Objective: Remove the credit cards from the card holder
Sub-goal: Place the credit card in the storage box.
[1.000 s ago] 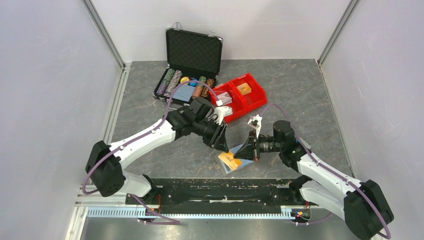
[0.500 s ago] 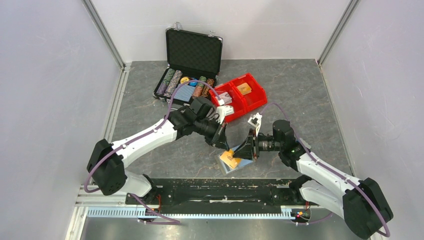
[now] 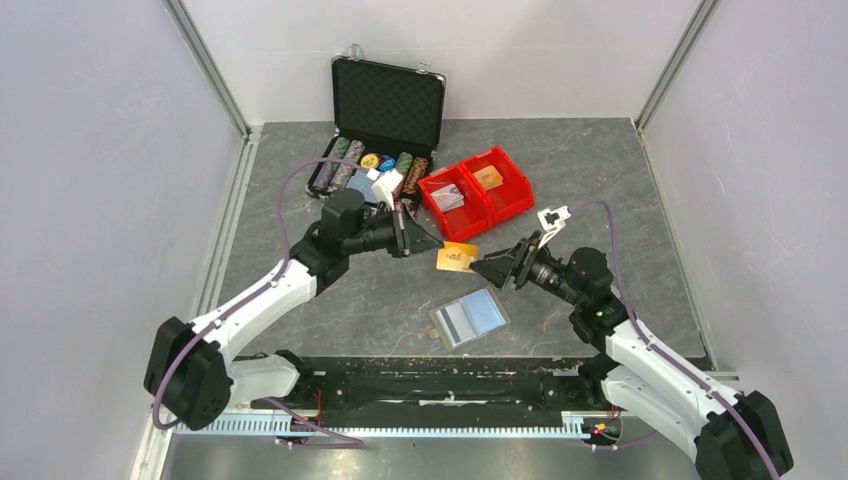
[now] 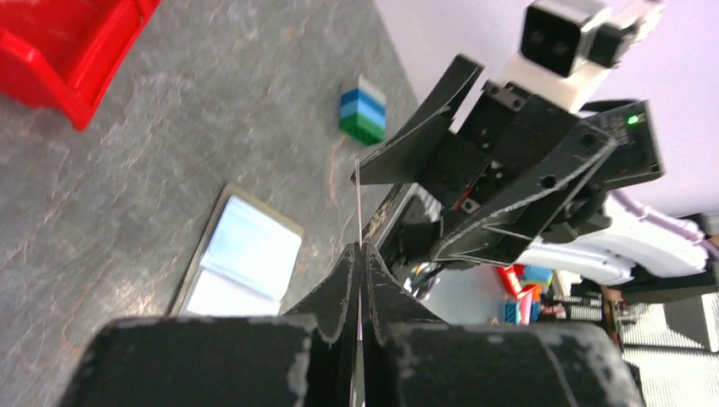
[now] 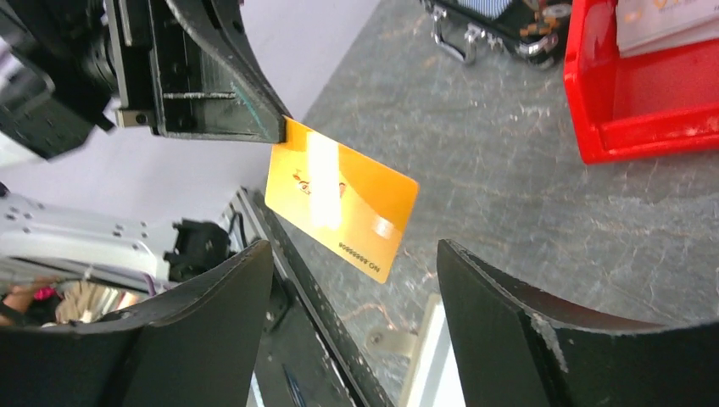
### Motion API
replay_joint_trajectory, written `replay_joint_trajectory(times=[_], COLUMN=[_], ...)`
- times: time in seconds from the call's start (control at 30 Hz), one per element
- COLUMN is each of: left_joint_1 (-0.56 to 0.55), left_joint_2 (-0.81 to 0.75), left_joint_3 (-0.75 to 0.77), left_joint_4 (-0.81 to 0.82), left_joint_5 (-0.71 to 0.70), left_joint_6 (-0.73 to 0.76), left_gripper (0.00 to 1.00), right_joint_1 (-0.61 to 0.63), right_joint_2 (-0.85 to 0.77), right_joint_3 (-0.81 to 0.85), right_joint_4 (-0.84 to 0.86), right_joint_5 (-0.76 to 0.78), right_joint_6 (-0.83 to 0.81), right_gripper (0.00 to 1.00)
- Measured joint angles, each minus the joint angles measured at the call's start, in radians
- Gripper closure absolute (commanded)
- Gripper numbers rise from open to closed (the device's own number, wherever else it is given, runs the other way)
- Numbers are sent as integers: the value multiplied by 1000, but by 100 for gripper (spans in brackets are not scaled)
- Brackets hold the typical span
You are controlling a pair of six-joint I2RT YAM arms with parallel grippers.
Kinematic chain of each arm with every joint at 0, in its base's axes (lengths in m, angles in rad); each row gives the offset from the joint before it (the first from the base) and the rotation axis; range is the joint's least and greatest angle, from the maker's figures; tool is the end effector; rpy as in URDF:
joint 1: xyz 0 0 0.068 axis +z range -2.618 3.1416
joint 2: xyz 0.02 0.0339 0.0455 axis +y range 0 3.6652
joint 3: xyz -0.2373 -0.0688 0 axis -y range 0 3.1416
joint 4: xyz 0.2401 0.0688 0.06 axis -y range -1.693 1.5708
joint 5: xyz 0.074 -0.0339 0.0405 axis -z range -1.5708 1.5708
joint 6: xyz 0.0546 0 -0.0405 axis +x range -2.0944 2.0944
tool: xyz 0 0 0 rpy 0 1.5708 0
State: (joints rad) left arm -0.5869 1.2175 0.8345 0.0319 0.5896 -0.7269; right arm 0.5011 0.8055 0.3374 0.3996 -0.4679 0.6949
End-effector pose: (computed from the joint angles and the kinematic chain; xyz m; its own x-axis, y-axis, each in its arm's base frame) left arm 0.2289 -0.1887 0.2610 -0.8088 -0.1255 -0.5746 0.4785 0.4277 -0.7669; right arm 0.1806 0.1270 0.2214 -0.5733 0.3376 -0.7465 -0.5940 0.4563 0.6625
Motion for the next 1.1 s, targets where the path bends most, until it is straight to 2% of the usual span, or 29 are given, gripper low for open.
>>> replay_joint_trajectory(times=[0.13,0.2,0.27,0.37,0.43,0.53,0.67,0.9,0.97,1.07,1.1], left_joint_1=[8,9,9,10,15,32,52,60,59,60,60], left_joint_2=[-54,-62,-61,-54,-37,-26,-11,103,140,170,176], left_joint_3=[-70,-98,-106,-99,-65,-32,30,127,150,166,169], left_joint_4=[168,249,294,322,285,230,63,-135,-186,-234,-248], left_joint_5=[-40,-56,-61,-53,-21,42,126,314,345,370,384], left_joint_6=[-119,-179,-217,-231,-219,-187,-81,41,69,98,104], left_gripper=[98,98,98,98,98,98,98,98,98,98,98], right_joint_1=[-1,-1,-1,-8,-31,-88,-135,-45,2,54,60], right_joint_2=[5,24,54,98,105,104,116,211,246,287,294], right_joint_3=[-8,-9,-9,-9,0,70,221,279,279,279,278], right_joint_4=[93,151,206,267,246,111,-68,-126,-131,-133,-130], right_joint_5=[47,56,58,44,8,-50,-164,-348,-374,-393,-395], right_joint_6=[81,122,159,188,159,40,-144,-272,-283,-299,-299], right_gripper=[41,43,42,34,32,32,39,42,47,71,83])
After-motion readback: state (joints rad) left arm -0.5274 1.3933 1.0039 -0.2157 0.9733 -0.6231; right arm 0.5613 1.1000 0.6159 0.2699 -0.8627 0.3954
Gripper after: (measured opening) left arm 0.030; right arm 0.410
